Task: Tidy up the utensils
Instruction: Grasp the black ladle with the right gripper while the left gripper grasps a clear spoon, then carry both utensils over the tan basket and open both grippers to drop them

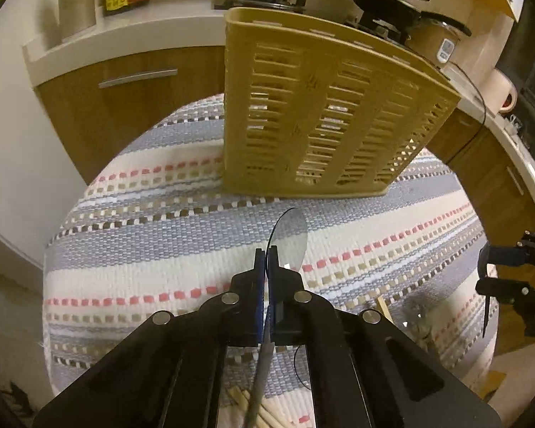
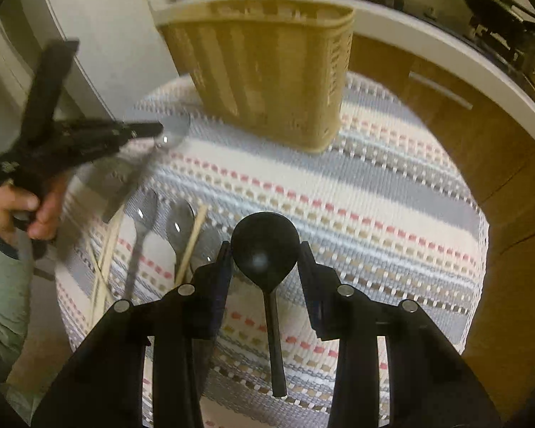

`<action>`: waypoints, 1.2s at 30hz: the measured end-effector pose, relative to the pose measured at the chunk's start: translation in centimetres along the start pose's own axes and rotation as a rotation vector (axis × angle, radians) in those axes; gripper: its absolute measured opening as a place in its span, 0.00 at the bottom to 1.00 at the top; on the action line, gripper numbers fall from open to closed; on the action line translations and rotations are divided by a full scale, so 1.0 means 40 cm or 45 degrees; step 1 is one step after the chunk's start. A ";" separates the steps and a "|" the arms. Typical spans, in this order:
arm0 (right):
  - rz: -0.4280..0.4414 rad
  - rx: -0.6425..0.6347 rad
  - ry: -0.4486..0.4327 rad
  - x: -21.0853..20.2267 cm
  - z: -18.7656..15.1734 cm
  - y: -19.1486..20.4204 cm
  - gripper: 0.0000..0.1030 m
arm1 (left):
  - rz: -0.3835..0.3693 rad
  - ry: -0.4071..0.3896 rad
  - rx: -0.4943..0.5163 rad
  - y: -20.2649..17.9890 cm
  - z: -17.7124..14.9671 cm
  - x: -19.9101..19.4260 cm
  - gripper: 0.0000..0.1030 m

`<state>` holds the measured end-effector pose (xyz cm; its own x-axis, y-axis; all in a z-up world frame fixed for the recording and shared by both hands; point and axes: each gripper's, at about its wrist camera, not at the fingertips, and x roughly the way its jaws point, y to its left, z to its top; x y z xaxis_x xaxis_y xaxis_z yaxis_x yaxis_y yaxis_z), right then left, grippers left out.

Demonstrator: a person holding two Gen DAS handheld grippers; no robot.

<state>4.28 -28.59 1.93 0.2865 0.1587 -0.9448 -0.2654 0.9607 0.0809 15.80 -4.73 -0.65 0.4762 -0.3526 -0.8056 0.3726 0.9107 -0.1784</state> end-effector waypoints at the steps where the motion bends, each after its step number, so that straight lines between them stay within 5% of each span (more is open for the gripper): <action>1: 0.006 0.002 -0.015 -0.004 -0.004 0.007 0.33 | -0.013 -0.004 -0.010 0.005 0.003 -0.001 0.00; 8: 0.052 0.023 -0.171 -0.048 0.009 0.007 0.33 | -0.092 -0.127 -0.066 0.020 -0.006 -0.044 0.00; 17: 0.069 0.002 -0.601 -0.208 0.119 0.020 0.33 | -0.198 -0.630 -0.054 -0.050 0.090 -0.288 0.00; 25: -0.005 0.045 -0.954 -0.243 0.269 0.011 0.33 | -0.227 -0.970 -0.128 -0.077 0.219 -0.336 0.00; 31: -0.033 0.107 -1.041 -0.164 0.331 -0.031 0.33 | -0.191 -1.103 -0.181 -0.050 0.269 -0.292 0.00; 36: -0.053 0.139 -1.021 -0.081 0.353 -0.064 0.33 | -0.136 -1.118 -0.206 -0.022 0.288 -0.229 0.00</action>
<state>17.01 -28.34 9.25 0.8780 0.1973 -0.4362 -0.1603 0.9797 0.1205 20.28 -4.79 13.38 0.9075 -0.4142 -0.0696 0.3648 0.8594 -0.3583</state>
